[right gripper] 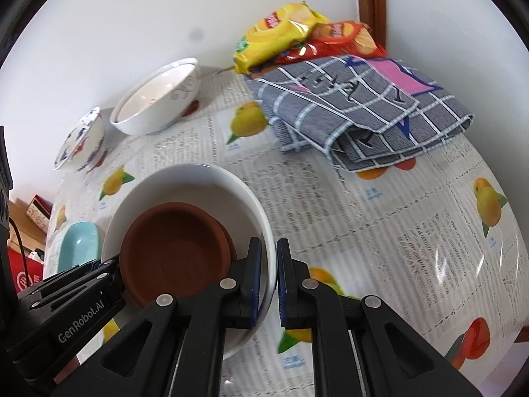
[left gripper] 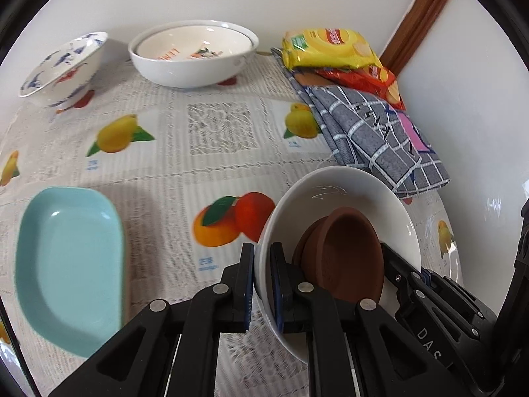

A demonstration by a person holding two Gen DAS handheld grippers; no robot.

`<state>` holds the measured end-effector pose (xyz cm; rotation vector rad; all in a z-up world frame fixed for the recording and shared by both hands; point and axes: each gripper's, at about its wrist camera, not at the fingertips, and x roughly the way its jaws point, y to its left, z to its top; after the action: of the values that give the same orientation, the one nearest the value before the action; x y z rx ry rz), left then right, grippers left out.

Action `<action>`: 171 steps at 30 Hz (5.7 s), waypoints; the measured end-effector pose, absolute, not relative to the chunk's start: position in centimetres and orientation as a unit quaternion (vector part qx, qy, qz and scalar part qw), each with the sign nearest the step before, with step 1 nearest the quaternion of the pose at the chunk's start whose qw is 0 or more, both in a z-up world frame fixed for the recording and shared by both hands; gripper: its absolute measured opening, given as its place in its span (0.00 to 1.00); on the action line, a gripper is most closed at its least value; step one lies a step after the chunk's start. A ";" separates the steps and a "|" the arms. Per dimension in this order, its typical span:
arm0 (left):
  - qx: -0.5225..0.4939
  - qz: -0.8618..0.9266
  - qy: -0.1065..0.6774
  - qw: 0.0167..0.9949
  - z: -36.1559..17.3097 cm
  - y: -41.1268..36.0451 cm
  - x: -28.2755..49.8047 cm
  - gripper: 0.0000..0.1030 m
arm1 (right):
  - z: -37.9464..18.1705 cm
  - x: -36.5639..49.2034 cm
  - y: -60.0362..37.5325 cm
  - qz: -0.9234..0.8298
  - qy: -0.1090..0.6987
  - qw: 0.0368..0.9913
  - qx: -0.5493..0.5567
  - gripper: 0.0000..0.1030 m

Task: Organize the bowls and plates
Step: 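Lift the white bowl with both grippers and carry it toward the plates, then carry the white bowl with both grippers over the light-blue plate stack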

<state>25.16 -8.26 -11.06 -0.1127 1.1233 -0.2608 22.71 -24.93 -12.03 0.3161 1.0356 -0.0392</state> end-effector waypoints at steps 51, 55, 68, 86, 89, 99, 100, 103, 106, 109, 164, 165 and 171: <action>-0.072 -0.088 0.481 0.869 -5.3 -0.2 21.2 0.10 | -5.7 20.4 -17.3 0.031 0.450 0.884 0.122 0.08; -0.073 -0.085 0.480 0.870 -5.2 0.1 21.2 0.10 | -5.7 20.5 -17.0 0.033 0.449 0.885 0.121 0.08; -0.080 -0.078 0.479 0.871 -5.0 1.4 21.1 0.10 | -5.6 20.5 -15.7 0.041 0.449 0.885 0.117 0.08; -0.091 -0.065 0.478 0.871 -5.0 4.0 20.7 0.10 | -5.8 20.5 -13.1 0.054 0.450 0.885 0.109 0.08; -0.091 -0.061 0.478 0.872 -5.1 4.5 20.6 0.10 | -5.8 20.5 -12.6 0.057 0.450 0.884 0.108 0.08; -0.097 -0.051 0.477 0.872 -5.2 6.0 20.5 0.10 | -5.8 20.6 -11.2 0.068 0.451 0.884 0.103 0.08; -0.097 -0.050 0.476 0.872 -5.2 6.1 20.4 0.10 | -5.8 20.6 -11.0 0.069 0.451 0.884 0.103 0.08; -0.099 -0.047 0.476 0.873 -5.2 6.6 20.4 0.10 | -5.8 20.7 -10.5 0.072 0.451 0.884 0.101 0.08; -0.101 -0.044 0.476 0.873 -5.2 7.1 20.4 0.10 | -5.7 20.8 -10.1 0.074 0.451 0.884 0.099 0.08; -0.103 -0.041 0.475 0.873 -5.2 7.6 20.3 0.10 | -5.8 20.9 -9.6 0.078 0.452 0.883 0.097 0.08; -0.121 -0.009 0.523 0.843 -12.1 12.5 25.6 0.10 | -13.0 26.6 -4.1 0.103 0.513 0.848 0.080 0.08; -0.119 -0.010 0.526 0.842 -12.4 12.4 25.7 0.10 | -13.3 26.8 -4.1 0.104 0.516 0.847 0.078 0.08; -0.128 -0.014 0.527 0.840 -13.2 12.6 26.0 0.11 | -14.0 27.2 -3.8 0.107 0.515 0.848 0.069 0.08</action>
<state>26.01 12.61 -13.19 -0.2702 1.1129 -0.0296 27.18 -3.82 -14.00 0.1461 1.0865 0.2247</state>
